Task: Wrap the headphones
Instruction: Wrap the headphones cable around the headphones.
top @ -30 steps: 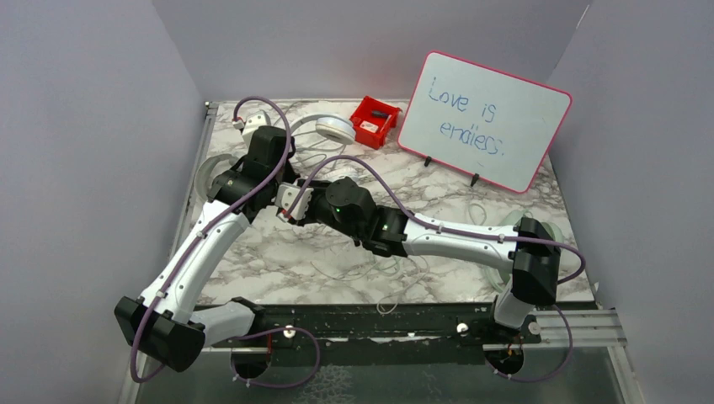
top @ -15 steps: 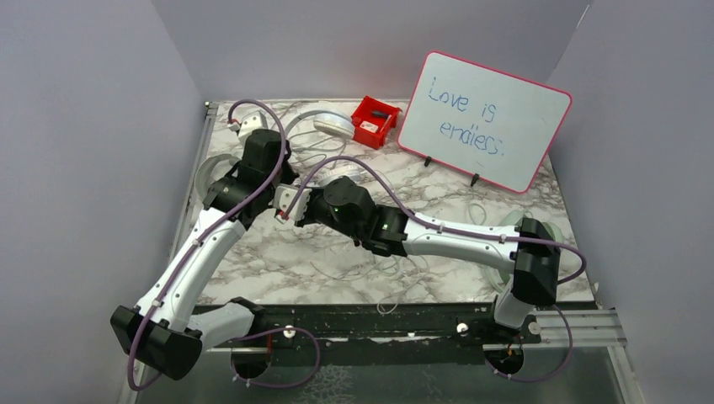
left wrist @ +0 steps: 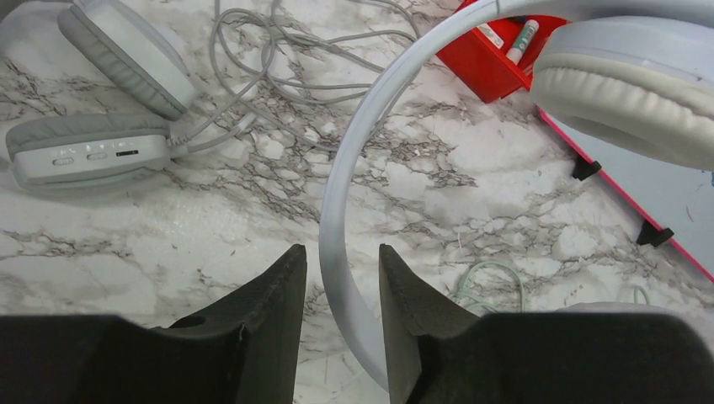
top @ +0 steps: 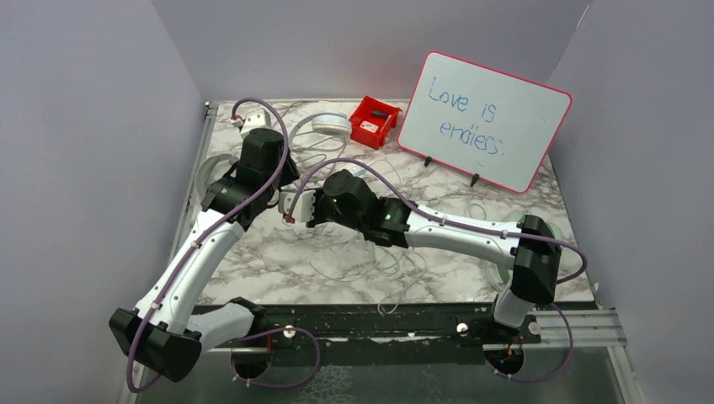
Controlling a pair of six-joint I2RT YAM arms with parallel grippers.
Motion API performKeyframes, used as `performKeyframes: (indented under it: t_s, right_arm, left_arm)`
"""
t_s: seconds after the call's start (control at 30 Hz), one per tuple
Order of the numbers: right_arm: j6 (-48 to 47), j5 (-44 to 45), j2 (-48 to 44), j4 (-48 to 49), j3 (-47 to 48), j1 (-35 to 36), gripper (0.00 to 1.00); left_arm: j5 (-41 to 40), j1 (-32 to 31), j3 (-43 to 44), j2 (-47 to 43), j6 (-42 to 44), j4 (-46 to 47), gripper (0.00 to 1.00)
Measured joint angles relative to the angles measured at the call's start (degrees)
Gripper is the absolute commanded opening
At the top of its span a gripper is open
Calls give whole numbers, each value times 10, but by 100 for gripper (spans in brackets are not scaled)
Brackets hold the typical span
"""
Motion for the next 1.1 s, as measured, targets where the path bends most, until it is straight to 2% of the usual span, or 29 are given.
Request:
performKeyframes:
  t_s: [0.33,0.47,0.57,0.6,0.73,1.1]
  right_arm:
    - [-2,-18,0,-40,0,-4,1]
    - [-5,-19,0,-39,0,-4,1]
    - [-5,-20,0,-39,0,-4,1]
    - [-5,-20,0,-39,0,-4,1]
    - [-5,-21,0,-39,0,-4,1]
    - [-4,-29,0,-39,0,-4,1]
  left_arm:
    - [1,1,14,25,33,4,38]
    - [-4,1,14,29,41,4,50]
    - [-15,2,12,32,44,4,51]
    - [-17,2,11,32,44,4,50]
    - [-20,5,3,31,43,4,35]
    - [-17,8,-5,69,52,10,19]
